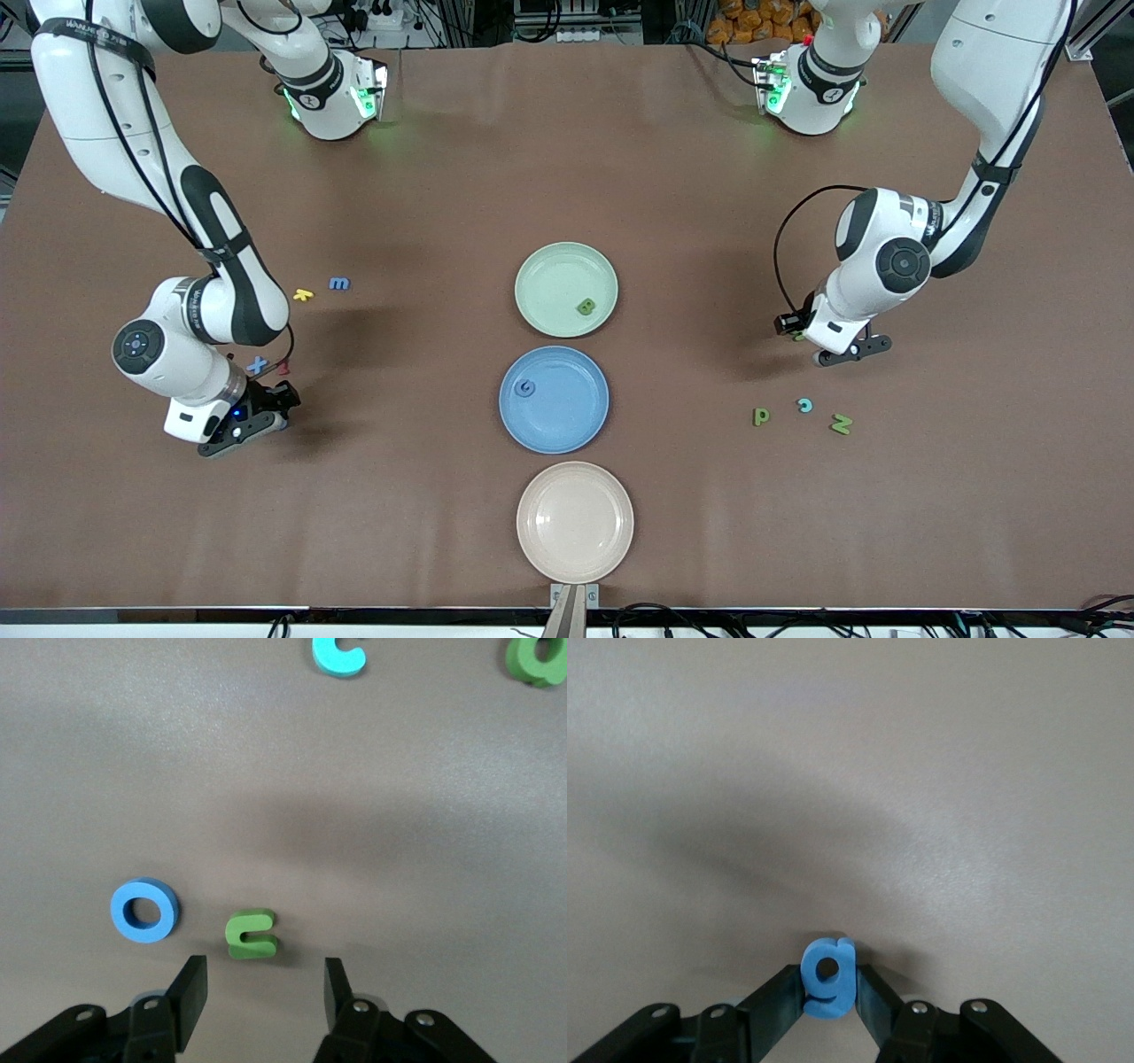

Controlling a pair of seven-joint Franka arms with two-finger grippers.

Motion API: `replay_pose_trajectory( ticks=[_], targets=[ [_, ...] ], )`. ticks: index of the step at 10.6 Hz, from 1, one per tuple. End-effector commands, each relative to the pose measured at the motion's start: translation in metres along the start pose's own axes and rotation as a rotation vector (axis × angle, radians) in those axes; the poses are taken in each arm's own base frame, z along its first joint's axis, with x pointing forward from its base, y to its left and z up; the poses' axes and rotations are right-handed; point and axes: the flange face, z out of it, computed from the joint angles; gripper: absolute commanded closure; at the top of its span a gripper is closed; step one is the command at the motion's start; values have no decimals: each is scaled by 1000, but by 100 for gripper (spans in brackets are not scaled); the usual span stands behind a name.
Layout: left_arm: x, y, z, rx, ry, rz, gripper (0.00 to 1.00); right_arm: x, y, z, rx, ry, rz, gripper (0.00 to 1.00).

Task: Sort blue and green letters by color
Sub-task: 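Grasp the blue g with the right gripper while the left gripper reaches green u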

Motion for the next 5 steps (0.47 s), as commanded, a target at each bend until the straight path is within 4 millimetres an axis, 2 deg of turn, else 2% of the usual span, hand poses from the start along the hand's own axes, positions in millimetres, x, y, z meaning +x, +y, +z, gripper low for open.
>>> replay_pose_trajectory(
  ticks=[1, 3, 5],
  targets=[
    [-2, -3, 9, -18, 30, -13, 38, 10, -3, -11, 7, 9, 85, 83],
    [-3, -4, 14, -20, 28, -14, 38, 26, -23, -16, 18, -1, 177, 83],
    [-2, -6, 18, -27, 34, -13, 38, 54, -63, -25, 38, -1, 324, 83]
  ],
)
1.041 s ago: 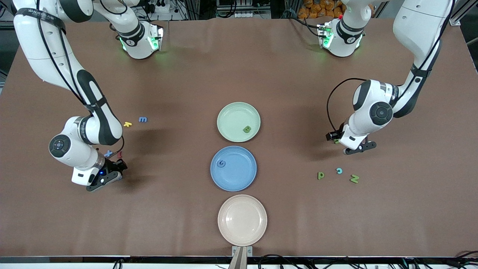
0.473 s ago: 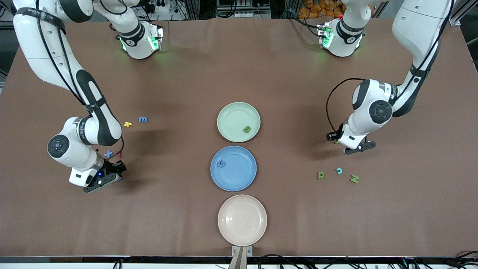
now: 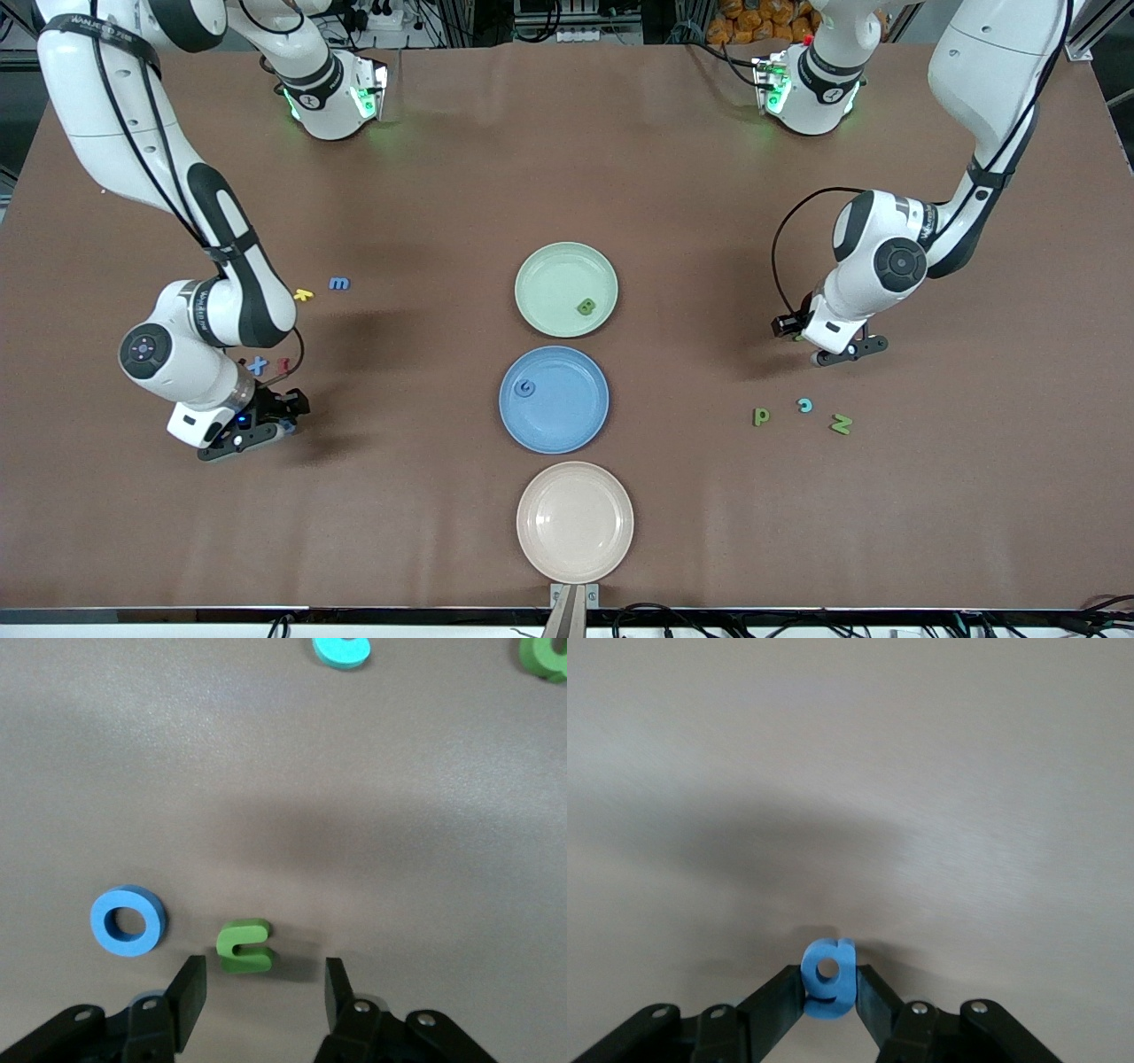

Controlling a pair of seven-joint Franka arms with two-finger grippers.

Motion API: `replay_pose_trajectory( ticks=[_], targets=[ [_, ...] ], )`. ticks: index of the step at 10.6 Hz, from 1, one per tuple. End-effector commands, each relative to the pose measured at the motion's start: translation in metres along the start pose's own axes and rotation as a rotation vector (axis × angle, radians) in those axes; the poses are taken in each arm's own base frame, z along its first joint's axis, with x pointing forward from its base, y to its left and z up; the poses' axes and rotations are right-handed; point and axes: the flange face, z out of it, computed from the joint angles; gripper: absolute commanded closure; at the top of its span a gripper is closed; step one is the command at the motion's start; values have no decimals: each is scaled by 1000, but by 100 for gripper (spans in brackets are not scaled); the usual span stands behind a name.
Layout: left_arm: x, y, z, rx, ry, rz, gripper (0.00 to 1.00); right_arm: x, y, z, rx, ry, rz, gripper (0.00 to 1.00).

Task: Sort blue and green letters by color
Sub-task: 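Carry the g toward the blue plate while the left gripper grasps green u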

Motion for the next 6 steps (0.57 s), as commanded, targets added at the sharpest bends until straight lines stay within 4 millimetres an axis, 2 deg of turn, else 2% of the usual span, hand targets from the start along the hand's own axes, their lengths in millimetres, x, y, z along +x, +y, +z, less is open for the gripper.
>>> replay_pose_trajectory(
  ticks=[1, 3, 6],
  targets=[
    [2, -7, 5, -3, 20, -11, 38, 29, -68, -16, 35, 5, 222, 83],
    [6, -19, 8, 17, 27, 4, 38, 51, -127, -29, 87, 34, 353, 83],
    [8, -19, 9, 16, 36, 14, 38, 69, -228, -44, 195, 49, 445, 83]
  ],
)
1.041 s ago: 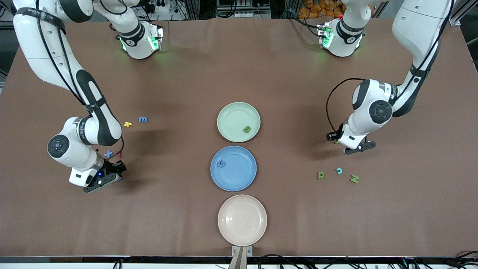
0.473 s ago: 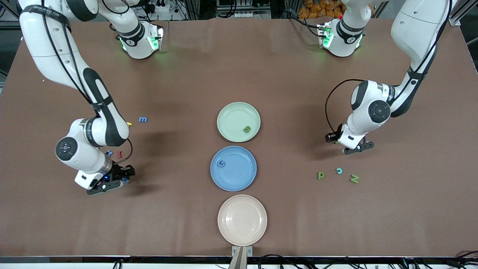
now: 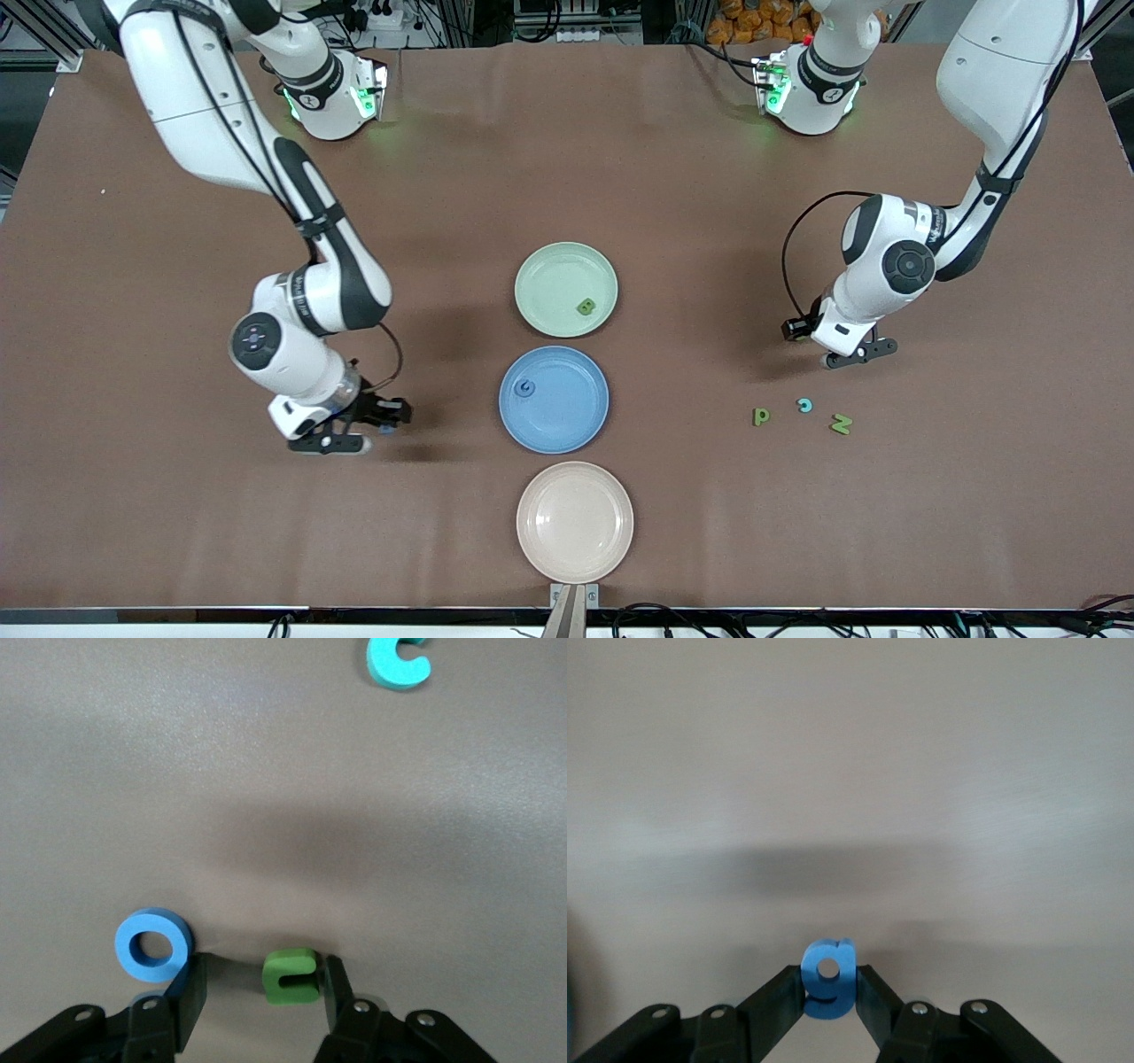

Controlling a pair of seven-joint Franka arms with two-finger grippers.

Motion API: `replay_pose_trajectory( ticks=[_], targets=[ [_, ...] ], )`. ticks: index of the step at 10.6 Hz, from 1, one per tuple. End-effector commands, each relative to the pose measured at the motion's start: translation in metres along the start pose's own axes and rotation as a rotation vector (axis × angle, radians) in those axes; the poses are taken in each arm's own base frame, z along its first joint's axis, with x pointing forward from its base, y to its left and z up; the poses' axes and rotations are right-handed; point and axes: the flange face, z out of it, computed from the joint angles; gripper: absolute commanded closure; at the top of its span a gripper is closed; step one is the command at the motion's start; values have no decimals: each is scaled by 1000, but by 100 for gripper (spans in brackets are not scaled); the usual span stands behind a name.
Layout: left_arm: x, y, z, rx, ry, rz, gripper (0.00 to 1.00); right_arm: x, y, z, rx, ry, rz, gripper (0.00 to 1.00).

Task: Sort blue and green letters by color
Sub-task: 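Carry the g toward the blue plate while the left gripper grasps green u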

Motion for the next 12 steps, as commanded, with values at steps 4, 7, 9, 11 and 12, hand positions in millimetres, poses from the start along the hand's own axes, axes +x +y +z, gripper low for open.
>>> replay_pose_trajectory(
  ticks=[4, 7, 9, 11, 12],
  targets=[
    [-1, 4, 3, -1, 15, 6, 58, -41, -147, -5, 110, -12, 128, 82],
    [-1, 6, 4, -1, 13, 9, 100, -67, -196, 4, 124, -34, 140, 82],
    [0, 9, -5, -1, 27, 16, 100, -80, -224, 6, 139, -37, 152, 82],
    [1, 25, -34, 11, 46, -12, 100, -82, -251, 8, 168, -17, 164, 76],
    [-9, 50, -49, 20, 23, -13, 100, -82, -258, 4, 187, 1, 162, 64]
  ],
)
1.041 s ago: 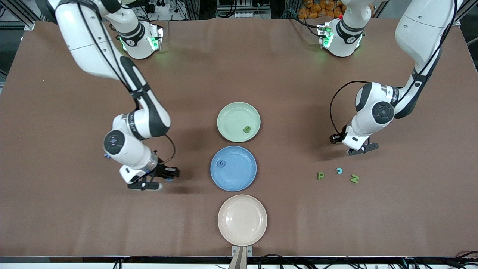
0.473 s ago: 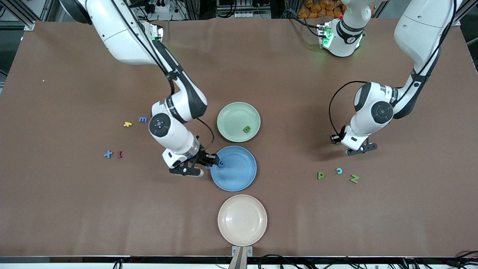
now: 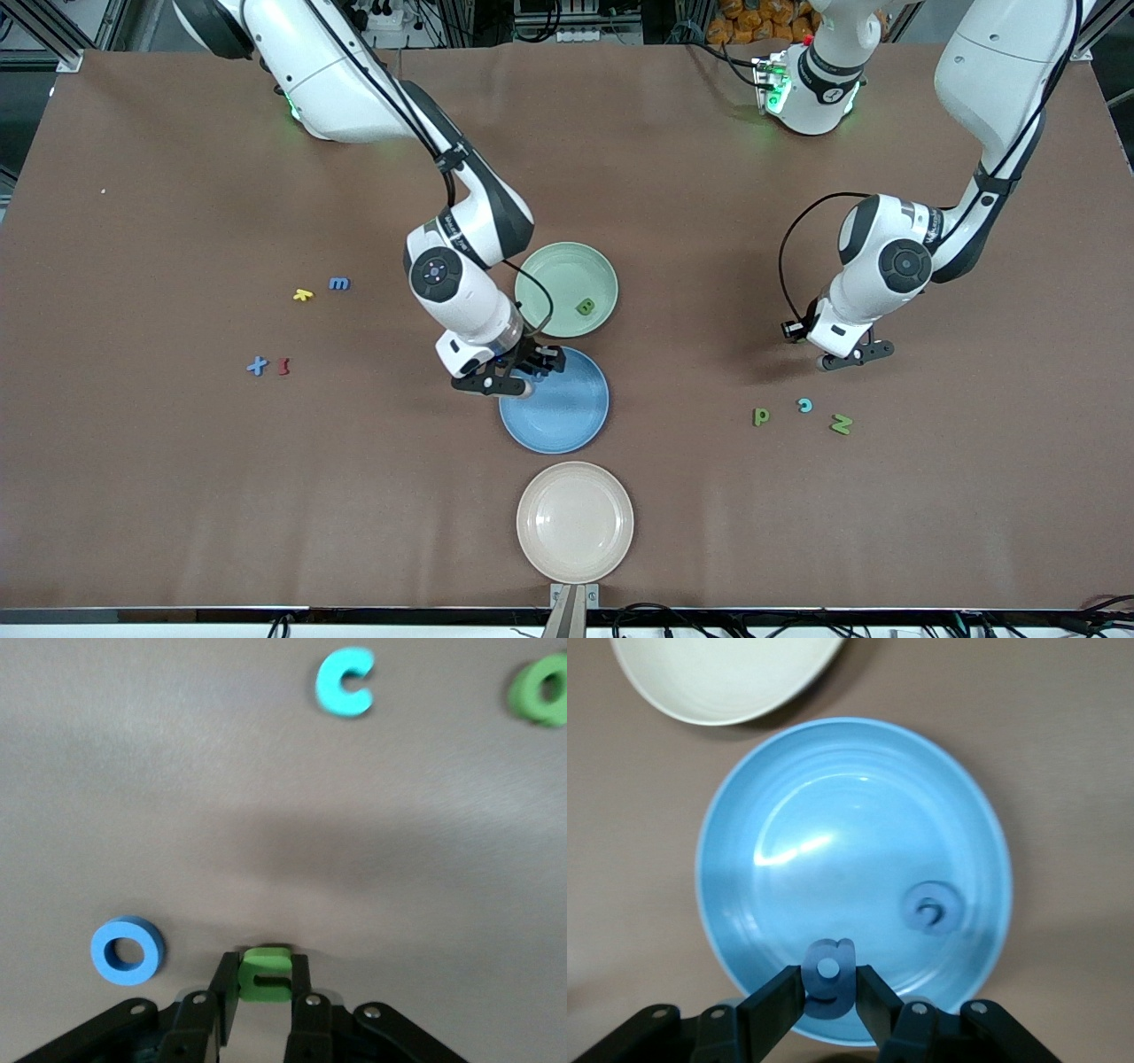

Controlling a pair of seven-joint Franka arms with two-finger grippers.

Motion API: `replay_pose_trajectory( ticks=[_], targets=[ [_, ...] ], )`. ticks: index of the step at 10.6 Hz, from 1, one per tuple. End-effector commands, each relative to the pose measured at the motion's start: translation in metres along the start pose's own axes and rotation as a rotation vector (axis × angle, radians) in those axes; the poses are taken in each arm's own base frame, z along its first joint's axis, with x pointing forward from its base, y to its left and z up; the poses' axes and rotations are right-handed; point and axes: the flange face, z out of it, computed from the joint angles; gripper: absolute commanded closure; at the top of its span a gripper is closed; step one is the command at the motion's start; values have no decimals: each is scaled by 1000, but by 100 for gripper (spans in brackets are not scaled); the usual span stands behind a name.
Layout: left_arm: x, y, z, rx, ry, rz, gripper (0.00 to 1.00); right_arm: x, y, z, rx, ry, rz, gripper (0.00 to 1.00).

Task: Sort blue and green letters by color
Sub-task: 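Release g onto blue plate while the left gripper releases u onto green plate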

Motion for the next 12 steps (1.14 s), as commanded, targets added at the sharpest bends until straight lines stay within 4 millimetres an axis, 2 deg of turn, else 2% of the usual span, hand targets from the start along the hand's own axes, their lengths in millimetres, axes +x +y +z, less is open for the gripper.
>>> replay_pose_trajectory(
  ticks=[1, 2, 3, 5, 6, 7, 9, 10, 12],
  targets=[
    [-22, 61, -48, 25, 0, -26, 100, 5, -21, 2, 59, 38, 10, 29],
    [-35, 85, -53, 10, -1, -45, 100, 7, -19, 1, 53, 43, -8, 14],
    [-45, 104, -57, -1, -3, -59, 100, 11, -15, 1, 47, 47, -52, 3],
    [-63, 144, -66, -16, -8, -102, 100, 23, -1, -5, 31, 54, -118, 0],
    [-77, 171, -66, -26, -10, -119, 100, 33, 15, -9, 13, 45, -118, 0],
    [-83, 200, -66, -53, -21, -148, 100, 43, 34, -16, -8, 33, -122, 0],
    [-113, 263, -68, -97, -42, -210, 100, 60, 88, -22, -53, 15, -108, 0],
    [-121, 286, -66, -116, -55, -229, 100, 69, 119, -31, -70, 10, -103, 0],
    [-140, 324, -57, -135, -80, -237, 100, 78, 164, -56, -86, 5, -142, 0]
  ],
)
